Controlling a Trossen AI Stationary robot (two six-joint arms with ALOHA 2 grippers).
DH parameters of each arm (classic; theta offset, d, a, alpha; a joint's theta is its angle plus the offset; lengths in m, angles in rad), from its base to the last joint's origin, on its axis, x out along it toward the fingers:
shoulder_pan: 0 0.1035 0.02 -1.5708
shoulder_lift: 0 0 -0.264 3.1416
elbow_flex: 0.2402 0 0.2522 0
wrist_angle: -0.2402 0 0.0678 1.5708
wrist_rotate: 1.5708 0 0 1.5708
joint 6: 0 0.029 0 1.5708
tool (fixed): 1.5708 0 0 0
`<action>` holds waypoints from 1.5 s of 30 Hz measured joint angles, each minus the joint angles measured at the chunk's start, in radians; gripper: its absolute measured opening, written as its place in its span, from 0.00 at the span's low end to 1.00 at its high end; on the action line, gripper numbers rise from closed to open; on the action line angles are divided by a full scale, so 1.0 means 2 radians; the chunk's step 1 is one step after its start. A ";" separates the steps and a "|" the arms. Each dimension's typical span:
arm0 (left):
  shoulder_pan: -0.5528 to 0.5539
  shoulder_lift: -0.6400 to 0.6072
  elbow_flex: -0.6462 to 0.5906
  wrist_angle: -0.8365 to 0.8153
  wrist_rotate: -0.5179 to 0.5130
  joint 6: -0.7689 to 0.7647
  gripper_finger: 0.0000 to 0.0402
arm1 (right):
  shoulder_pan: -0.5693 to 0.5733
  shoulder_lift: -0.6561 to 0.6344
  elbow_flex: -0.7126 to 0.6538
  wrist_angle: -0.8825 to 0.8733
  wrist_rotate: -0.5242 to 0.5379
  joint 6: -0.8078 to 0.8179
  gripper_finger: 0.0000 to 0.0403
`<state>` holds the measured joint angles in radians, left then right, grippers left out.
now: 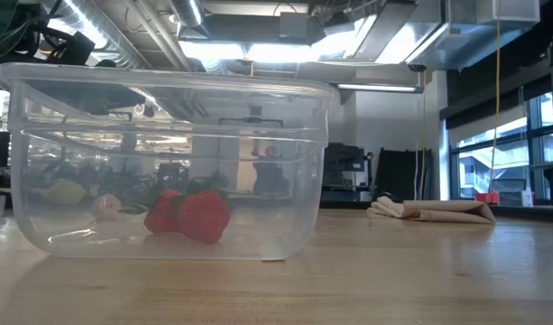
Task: Pick and placing Produce into tupperware
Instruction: Put the left black raspberry into the transparent bin
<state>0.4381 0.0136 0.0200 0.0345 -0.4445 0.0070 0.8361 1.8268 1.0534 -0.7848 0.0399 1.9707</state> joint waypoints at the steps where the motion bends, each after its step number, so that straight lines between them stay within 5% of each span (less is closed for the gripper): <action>1: 0.000 0.000 0.000 0.000 0.000 0.000 0.39 | -0.001 0.000 0.000 0.000 0.000 -0.003 0.61; 16: 0.000 0.000 0.000 0.000 0.000 0.000 0.39 | -0.001 0.001 -0.001 0.002 0.000 -0.010 0.28; 27: 0.000 0.000 0.000 0.000 0.000 0.000 0.39 | -0.016 0.002 0.047 -0.015 0.017 -0.056 0.25; 34: 0.000 0.000 0.000 0.000 0.000 -0.003 0.39 | -0.086 -0.004 0.155 -0.013 0.086 -0.251 0.26; 45: 0.000 0.000 0.000 0.000 0.000 -0.004 0.39 | -0.216 -0.003 0.243 0.098 0.064 -0.655 0.26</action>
<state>0.4379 0.0139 0.0200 0.0345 -0.4442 -0.0002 0.4042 1.8201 1.5387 -0.5881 0.1683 0.6614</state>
